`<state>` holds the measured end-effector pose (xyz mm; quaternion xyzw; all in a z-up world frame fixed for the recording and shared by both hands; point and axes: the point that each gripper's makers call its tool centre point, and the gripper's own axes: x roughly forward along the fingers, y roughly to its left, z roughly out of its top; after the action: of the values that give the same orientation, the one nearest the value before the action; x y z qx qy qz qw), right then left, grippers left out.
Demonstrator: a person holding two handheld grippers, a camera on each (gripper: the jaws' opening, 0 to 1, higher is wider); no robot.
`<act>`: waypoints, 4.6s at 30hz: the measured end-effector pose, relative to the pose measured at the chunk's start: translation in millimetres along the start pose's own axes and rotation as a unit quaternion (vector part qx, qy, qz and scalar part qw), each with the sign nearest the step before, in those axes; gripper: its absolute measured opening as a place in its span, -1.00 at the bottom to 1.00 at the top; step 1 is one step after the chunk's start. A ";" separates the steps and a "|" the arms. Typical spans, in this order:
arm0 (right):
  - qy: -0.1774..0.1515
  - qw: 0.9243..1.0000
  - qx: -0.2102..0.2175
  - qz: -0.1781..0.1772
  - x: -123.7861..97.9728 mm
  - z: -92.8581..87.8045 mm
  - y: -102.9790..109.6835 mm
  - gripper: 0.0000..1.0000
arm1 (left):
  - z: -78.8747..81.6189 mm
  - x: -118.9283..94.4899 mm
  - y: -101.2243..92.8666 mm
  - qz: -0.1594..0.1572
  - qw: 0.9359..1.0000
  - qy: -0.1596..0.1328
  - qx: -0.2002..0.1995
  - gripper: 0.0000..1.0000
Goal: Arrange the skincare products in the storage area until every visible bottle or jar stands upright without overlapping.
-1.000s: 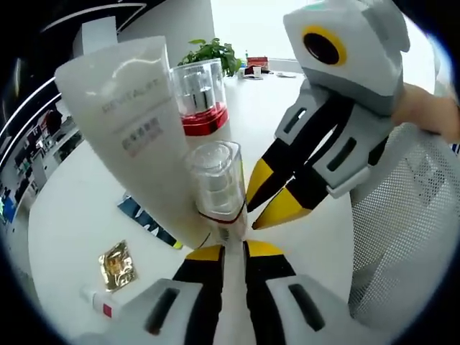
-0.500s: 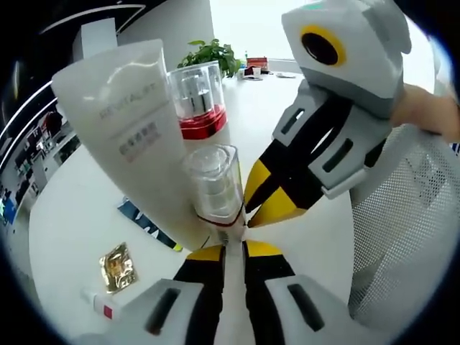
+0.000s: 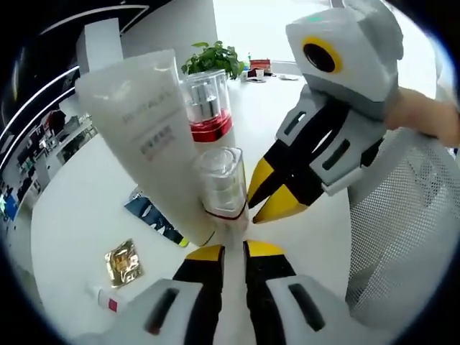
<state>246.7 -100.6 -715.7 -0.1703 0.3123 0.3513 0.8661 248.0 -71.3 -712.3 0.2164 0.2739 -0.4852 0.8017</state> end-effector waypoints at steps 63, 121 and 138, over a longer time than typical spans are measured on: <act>-0.036 0.998 -0.013 -0.053 -83.8 57.9 15.5 0.65 | -26.2 -185.9 36.2 0.137 0.983 -0.044 -0.112 0.58; -0.031 0.995 -0.064 0.063 16.2 106.1 101.5 0.85 | -37.7 -213.9 47.5 0.124 0.979 -0.105 -0.126 0.97; 0.011 0.995 -0.047 0.090 75.9 101.2 96.7 0.48 | -48.2 -210.7 51.0 0.122 0.979 -0.099 -0.127 0.98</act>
<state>262.7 56.8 -697.5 -0.1860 0.3193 0.4401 0.8184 202.8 119.4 -607.8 0.0954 0.2244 -0.3642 0.8988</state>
